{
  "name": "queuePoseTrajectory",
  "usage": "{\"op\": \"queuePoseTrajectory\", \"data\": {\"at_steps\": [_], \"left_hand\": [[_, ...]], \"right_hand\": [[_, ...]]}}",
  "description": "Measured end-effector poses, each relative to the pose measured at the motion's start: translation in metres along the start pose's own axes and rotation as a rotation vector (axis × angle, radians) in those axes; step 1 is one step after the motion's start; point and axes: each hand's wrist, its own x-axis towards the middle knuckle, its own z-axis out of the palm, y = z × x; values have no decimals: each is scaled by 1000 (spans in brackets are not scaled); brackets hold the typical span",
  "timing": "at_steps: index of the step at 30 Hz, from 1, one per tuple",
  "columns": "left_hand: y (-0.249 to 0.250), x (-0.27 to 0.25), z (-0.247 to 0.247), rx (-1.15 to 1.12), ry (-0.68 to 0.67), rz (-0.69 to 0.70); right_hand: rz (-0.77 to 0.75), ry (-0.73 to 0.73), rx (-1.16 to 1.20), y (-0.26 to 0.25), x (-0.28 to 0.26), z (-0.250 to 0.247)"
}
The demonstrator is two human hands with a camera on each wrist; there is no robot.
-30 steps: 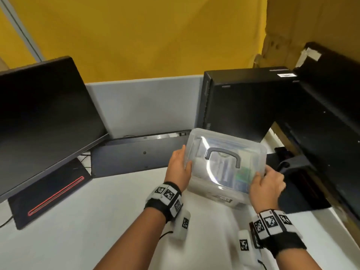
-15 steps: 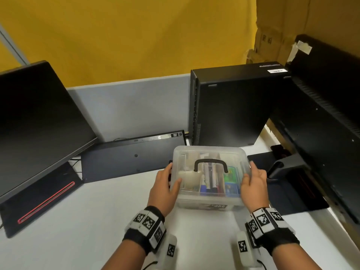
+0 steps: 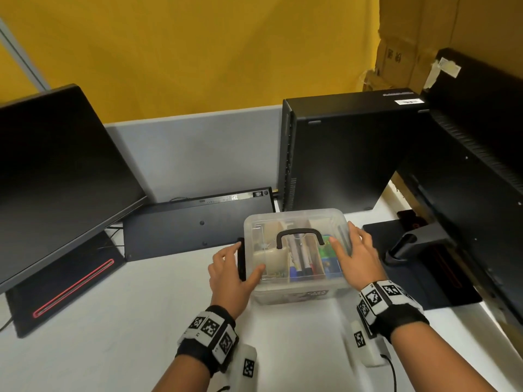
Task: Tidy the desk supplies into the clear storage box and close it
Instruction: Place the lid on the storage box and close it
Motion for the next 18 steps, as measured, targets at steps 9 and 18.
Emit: {"op": "queuePoseTrajectory", "data": {"at_steps": [9, 18], "left_hand": [[-4, 6, -2, -450, -332, -258], [30, 14, -3, -381, -168, -178]], "right_hand": [[36, -72, 30, -8, 0, -5], [29, -70, 15, -6, 1, -4]]}}
